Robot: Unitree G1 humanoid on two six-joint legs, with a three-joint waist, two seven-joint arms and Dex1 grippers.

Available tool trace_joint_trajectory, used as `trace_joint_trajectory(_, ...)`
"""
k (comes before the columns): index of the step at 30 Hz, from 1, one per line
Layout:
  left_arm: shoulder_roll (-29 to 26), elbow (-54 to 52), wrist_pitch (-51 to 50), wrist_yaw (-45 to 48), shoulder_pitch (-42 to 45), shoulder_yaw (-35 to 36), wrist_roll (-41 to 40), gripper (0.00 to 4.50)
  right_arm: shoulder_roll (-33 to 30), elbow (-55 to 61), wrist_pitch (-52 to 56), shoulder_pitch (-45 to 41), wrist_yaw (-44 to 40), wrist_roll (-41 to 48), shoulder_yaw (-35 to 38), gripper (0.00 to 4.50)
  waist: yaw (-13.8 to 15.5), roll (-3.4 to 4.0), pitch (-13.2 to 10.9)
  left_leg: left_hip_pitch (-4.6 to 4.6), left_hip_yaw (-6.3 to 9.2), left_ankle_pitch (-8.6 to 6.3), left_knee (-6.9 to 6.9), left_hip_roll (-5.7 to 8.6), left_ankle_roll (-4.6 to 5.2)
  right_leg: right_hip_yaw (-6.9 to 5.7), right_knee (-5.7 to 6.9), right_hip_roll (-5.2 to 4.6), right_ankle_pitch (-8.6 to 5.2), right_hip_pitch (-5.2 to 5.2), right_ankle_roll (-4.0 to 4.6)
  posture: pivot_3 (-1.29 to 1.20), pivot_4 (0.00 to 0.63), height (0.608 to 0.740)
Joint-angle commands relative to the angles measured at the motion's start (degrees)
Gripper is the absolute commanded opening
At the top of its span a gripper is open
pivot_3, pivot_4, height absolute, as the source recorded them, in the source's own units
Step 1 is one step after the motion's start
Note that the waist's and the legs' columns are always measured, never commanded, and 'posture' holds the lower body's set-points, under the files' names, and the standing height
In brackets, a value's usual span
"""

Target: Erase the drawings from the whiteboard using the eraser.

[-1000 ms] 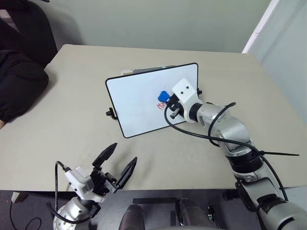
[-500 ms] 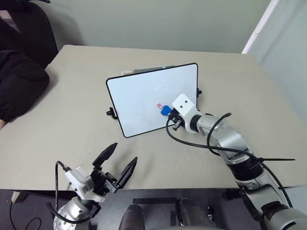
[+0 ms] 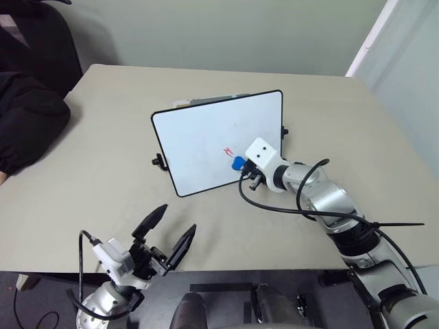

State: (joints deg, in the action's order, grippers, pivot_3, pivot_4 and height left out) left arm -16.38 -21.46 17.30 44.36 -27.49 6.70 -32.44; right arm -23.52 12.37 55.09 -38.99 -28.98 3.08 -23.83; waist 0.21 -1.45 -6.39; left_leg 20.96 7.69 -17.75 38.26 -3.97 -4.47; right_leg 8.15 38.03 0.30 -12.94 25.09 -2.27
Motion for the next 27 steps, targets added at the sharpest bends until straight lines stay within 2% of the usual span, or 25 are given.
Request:
trace_joint_trajectory(1,0.02,-2.57,0.40,-0.11,-0.24,0.36,-0.78,4.50,0.42,1.00,-1.11,-2.23,-0.57,-0.74,0.19,0.75,-0.01,0.00,0.00,0.00,0.00,0.00,0.00,0.00,0.00,0.00,0.00,0.00,0.00,0.00,0.00,0.00,0.150,0.740)
trace_joint_trajectory(13,0.11,-2.54,0.53,-0.02,-0.50,0.14,-0.66,4.50,3.94,0.25,-3.36,-8.17,0.85,-0.75,3.64,0.75,0.06,0.01,-0.01,0.03,0.01,-0.01,-0.05,-0.02,0.00,0.00,-0.01,-0.01,-0.03,0.06,0.05,0.00,0.150,0.740)
trace_joint_trajectory(22,-0.03,-2.46,0.45,0.18,-0.55,0.34,-1.01,4.50,-1.67,0.45,-2.08,-1.41,-2.83,-2.40,-2.40,0.75,0.33,-0.02,0.01,0.00,-0.01,0.01,0.00,-0.01,-0.03,0.00,0.00,-0.02,-0.03,-0.02,0.04,0.00,0.150,0.740)
trace_joint_trajectory(27,-0.12,-2.37,0.51,0.37,-0.65,0.36,-1.07,4.50,-1.03,0.28,-2.07,-2.00,-1.97,-2.69,-1.35,0.75,0.05,-0.01,0.00,0.00,-0.01,0.03,0.02,-0.01,-0.06,0.01,0.01,0.00,0.06,-0.01,-0.11,0.00,0.150,0.740)
